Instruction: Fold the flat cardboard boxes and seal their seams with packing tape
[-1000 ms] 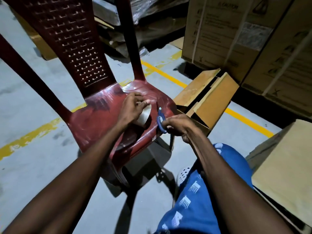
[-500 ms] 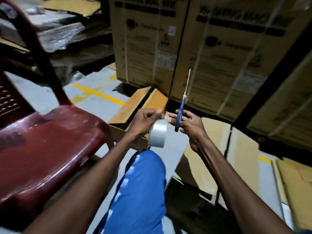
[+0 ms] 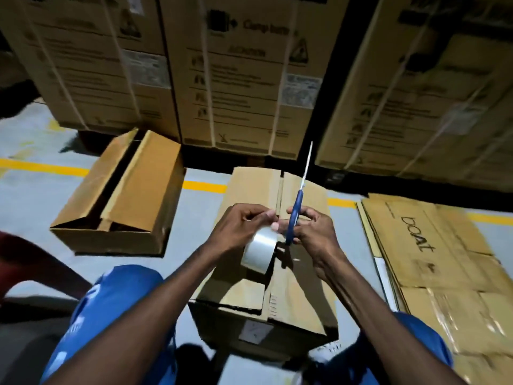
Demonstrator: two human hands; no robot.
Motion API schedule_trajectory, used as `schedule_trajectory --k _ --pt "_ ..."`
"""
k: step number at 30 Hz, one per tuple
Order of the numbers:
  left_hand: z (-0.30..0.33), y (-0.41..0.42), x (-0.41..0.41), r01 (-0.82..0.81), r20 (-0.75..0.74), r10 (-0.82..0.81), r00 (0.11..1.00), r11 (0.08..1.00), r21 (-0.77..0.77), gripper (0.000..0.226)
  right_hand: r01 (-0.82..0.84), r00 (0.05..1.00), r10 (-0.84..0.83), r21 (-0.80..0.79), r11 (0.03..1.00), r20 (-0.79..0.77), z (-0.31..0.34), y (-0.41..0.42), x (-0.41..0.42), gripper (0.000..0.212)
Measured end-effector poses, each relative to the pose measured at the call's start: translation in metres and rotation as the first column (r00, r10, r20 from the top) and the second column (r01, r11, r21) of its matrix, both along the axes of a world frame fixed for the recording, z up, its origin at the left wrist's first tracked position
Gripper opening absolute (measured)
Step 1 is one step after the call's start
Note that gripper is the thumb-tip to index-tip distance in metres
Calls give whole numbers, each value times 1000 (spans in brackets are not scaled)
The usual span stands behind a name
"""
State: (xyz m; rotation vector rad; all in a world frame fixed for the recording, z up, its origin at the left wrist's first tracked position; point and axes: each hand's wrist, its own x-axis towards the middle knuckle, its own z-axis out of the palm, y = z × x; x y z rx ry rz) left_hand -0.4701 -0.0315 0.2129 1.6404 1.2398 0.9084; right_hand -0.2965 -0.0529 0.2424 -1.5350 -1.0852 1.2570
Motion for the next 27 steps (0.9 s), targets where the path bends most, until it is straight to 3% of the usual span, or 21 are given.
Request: schedule_trajectory --k 7,10,12,16,19,22,27 --pt "6 17 18 -57 51 58 997 998 -21 36 105 992 -102 28 994 -70 -8 33 6 47" --pt "9 27 15 -84 108 114 988 965 -247 87 112 991 -109 36 993 -72 -12 51 1 47" --pt "6 31 13 -47 84 76 994 952 -303 101 133 986 -129 40 990 -104 -14 65 -1 45" --pt "-18 40 13 43 153 -3 988 966 -254 57 178 975 -165 78 981 -150 -12 93 0 49" --pt "-23 50 11 70 178 -24 984 964 -256 33 167 984 -159 105 980 -81 -16 117 5 55" --pt "-18 59 11 88 213 -31 977 961 -263 29 145 989 -145 83 986 -12 -31 141 7 58" --pt "-17 75 20 -2 357 165 920 910 -416 20 147 988 -149 47 988 43 -58 174 3 62"
